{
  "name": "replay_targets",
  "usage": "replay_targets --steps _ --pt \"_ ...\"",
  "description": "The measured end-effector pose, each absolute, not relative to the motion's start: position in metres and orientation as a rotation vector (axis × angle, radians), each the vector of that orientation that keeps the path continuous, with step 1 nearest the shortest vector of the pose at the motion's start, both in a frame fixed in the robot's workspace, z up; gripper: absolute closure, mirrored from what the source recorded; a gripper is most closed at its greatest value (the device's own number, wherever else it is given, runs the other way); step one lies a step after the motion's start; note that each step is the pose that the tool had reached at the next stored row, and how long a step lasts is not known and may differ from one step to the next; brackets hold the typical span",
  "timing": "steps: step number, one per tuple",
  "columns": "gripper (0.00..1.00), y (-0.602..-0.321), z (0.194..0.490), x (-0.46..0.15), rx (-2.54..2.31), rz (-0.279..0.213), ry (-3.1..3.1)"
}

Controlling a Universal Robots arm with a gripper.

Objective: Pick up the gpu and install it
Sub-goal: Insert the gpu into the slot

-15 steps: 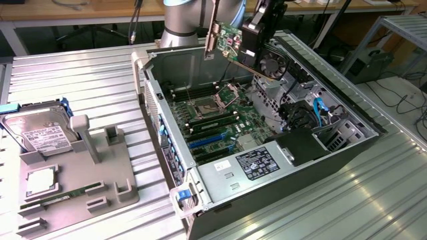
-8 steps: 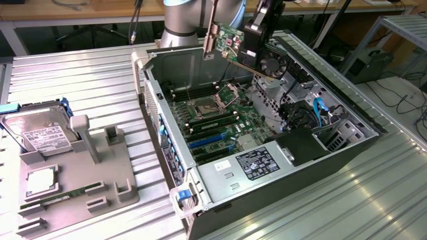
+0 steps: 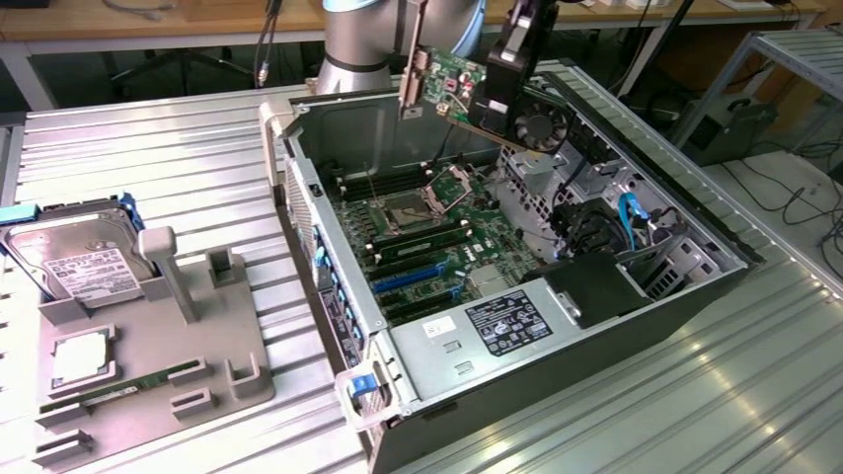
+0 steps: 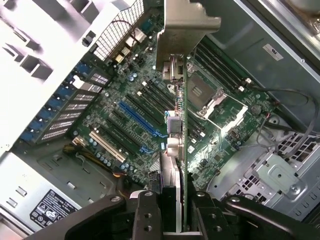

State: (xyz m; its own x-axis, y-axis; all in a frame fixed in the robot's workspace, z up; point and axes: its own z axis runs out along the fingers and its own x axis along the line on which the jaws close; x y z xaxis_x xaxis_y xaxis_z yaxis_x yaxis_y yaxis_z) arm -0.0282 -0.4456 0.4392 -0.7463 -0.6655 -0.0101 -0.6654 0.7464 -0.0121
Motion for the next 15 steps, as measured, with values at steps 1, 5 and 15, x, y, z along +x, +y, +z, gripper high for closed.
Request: replay_targets --steps 1,5,15 --pt "0.72 -0.4456 0.4392 -0.0282 -1.129 -0.012 2.917" --pt "0.72 -0.4456 0.4392 -0.0282 -1.19 -0.011 2.892" --pt "0.72 -0.4456 0.4391 -0.0282 -1.317 -0.01 2.836"
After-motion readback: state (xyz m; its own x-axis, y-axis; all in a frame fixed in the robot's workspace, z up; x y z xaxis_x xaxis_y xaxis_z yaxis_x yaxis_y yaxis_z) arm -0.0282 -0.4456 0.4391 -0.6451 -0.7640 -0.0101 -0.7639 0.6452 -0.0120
